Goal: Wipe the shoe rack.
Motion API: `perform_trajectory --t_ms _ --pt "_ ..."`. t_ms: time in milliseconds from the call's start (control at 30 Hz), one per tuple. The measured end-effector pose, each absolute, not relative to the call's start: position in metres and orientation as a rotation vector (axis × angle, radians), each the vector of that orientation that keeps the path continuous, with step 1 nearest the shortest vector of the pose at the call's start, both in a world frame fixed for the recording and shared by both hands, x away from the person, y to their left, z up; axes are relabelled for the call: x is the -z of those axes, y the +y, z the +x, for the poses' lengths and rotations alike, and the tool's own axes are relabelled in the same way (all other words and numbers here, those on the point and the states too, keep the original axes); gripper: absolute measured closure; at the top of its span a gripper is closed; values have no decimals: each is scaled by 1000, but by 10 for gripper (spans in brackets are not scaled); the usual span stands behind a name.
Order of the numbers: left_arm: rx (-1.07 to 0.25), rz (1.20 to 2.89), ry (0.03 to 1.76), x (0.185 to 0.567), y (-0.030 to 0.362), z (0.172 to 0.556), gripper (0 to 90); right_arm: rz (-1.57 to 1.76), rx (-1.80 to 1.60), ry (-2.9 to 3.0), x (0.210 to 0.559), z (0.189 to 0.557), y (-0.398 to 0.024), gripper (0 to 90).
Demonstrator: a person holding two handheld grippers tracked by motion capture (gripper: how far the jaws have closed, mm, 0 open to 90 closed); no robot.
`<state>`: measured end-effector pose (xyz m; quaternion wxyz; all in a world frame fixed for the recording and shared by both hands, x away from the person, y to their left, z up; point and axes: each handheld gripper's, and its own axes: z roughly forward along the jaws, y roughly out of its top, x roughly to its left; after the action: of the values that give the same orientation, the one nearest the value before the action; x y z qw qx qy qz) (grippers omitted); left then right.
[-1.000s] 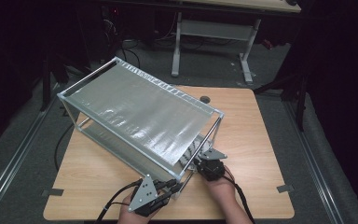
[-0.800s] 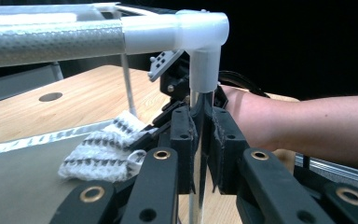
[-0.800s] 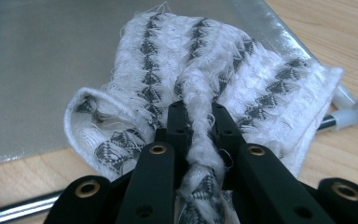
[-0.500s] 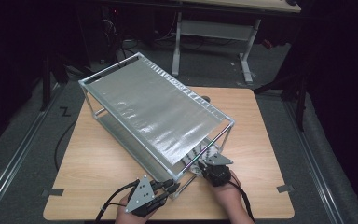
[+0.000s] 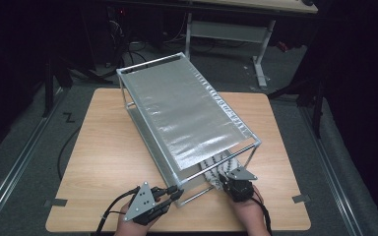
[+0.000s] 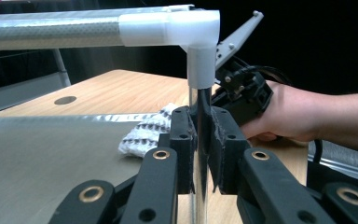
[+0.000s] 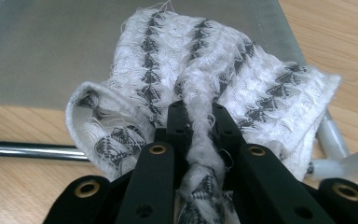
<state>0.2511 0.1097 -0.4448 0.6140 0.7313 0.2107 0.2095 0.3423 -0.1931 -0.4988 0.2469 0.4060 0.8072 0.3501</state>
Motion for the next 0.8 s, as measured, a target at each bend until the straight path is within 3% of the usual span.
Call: perform_trajectory --t_ms 267,467,800 --pt "-466 1680 488 445 111 254 810 1109 -1003 2144 496 338 -196 804" --pt "-469 1678 499 445 109 259 810 1062 -1147 2059 473 312 -203 800" --pt "-469 1670 495 446 102 274 810 973 -1237 2076 464 285 -194 799"
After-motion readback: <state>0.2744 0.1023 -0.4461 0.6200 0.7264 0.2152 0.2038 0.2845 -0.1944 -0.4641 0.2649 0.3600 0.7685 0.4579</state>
